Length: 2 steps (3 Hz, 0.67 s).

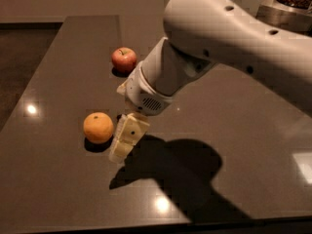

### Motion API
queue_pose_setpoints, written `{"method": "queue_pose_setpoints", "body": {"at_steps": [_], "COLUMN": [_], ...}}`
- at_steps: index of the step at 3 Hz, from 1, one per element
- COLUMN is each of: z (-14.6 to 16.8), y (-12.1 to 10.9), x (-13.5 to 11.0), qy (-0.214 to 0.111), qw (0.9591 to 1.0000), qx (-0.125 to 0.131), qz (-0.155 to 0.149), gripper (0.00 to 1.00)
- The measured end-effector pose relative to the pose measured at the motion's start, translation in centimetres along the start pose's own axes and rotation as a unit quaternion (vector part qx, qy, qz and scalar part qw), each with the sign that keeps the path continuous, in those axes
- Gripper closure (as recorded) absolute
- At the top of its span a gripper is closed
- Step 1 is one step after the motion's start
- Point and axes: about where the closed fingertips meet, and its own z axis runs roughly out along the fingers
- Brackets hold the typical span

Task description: Pick orange

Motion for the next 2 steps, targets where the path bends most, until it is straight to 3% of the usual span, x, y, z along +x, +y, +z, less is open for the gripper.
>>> {"method": "queue_pose_setpoints", "body": {"at_steps": [2], "z": [3.5], "y": [-0.1], "x": [-2.3], "qy": [0.009], "qw": [0.9996], "qx": [-0.022], "qz": [-0.016], "gripper": [0.00]}}
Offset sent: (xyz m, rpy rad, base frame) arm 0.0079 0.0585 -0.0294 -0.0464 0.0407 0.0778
